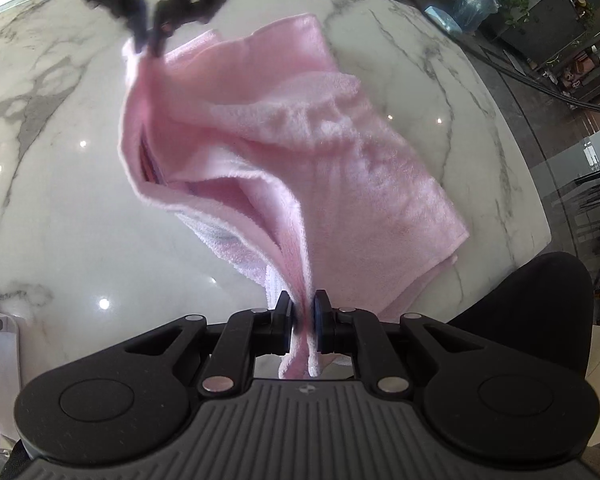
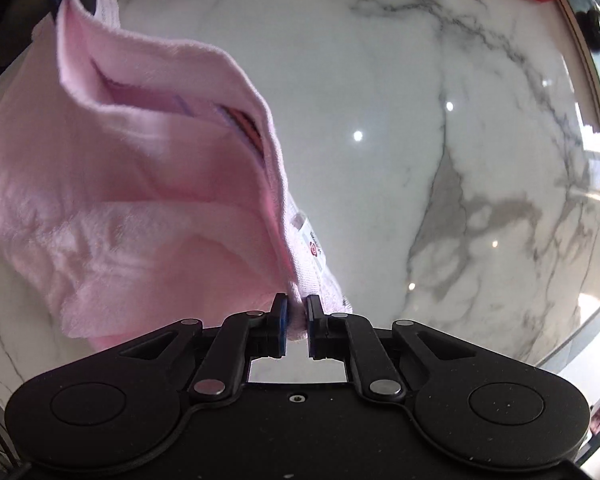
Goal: Fold towel
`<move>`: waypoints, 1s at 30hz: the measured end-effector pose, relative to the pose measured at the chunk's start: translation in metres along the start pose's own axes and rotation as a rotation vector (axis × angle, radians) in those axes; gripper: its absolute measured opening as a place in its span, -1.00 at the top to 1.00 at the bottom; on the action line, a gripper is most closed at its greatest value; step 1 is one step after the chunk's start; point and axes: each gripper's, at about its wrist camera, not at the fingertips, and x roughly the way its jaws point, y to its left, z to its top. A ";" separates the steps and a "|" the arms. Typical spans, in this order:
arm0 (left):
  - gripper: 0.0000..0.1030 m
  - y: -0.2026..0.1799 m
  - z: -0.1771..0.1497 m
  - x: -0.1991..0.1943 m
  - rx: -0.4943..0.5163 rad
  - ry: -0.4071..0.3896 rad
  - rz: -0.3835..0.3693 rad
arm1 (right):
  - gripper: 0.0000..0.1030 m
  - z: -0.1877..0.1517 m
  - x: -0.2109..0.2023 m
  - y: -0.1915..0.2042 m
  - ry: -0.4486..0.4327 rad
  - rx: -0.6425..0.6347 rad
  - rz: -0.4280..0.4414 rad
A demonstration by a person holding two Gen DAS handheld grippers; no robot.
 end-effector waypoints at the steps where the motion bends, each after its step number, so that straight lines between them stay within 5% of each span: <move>1: 0.83 0.000 0.001 -0.002 -0.002 -0.001 0.007 | 0.85 -0.006 -0.002 0.006 0.013 0.032 0.003; 18: 0.83 -0.046 0.017 -0.006 0.072 -0.077 0.145 | 0.85 -0.029 -0.014 0.203 -0.068 0.540 0.018; 26: 0.83 -0.064 0.037 0.000 0.131 -0.089 0.240 | 0.83 -0.024 -0.008 0.268 -0.127 0.683 -0.095; 28: 0.83 -0.068 0.035 0.002 0.156 -0.077 0.260 | 0.76 -0.022 -0.007 0.276 -0.144 0.712 -0.130; 30: 0.83 -0.072 0.031 0.006 0.179 -0.064 0.268 | 0.34 -0.020 -0.009 0.279 -0.159 0.723 -0.165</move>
